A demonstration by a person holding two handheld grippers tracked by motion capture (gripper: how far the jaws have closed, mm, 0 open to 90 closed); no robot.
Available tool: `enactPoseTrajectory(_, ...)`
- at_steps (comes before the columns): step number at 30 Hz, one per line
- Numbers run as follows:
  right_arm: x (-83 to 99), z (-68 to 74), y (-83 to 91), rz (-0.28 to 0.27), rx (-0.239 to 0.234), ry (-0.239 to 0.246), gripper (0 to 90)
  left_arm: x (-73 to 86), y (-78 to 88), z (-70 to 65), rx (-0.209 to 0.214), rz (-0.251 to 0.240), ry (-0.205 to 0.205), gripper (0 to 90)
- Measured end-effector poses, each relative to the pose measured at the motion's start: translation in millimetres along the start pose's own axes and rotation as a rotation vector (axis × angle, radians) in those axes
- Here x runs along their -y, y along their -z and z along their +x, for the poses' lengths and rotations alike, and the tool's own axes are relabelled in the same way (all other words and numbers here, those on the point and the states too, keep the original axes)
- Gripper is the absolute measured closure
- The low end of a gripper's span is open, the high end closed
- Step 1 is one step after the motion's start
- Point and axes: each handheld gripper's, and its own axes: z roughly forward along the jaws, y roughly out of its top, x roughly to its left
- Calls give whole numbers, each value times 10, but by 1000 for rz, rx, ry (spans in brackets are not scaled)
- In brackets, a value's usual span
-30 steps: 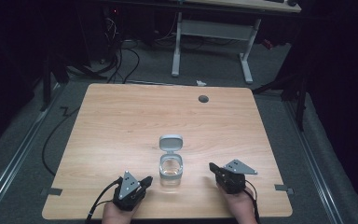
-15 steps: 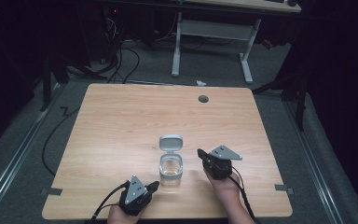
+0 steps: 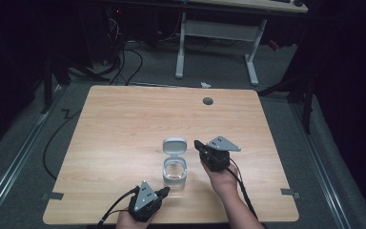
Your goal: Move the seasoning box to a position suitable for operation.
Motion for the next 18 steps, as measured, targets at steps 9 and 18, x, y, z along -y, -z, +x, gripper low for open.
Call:
enactPoseTrajectory(9,-183,33,-68,-27,-9,14,893,10,-52,-6,4,1,0,900)
enactPoseTrajectory(18,-304,77,-129,-44,-27,22,893,6,-67,15,-2,-1,4,900)
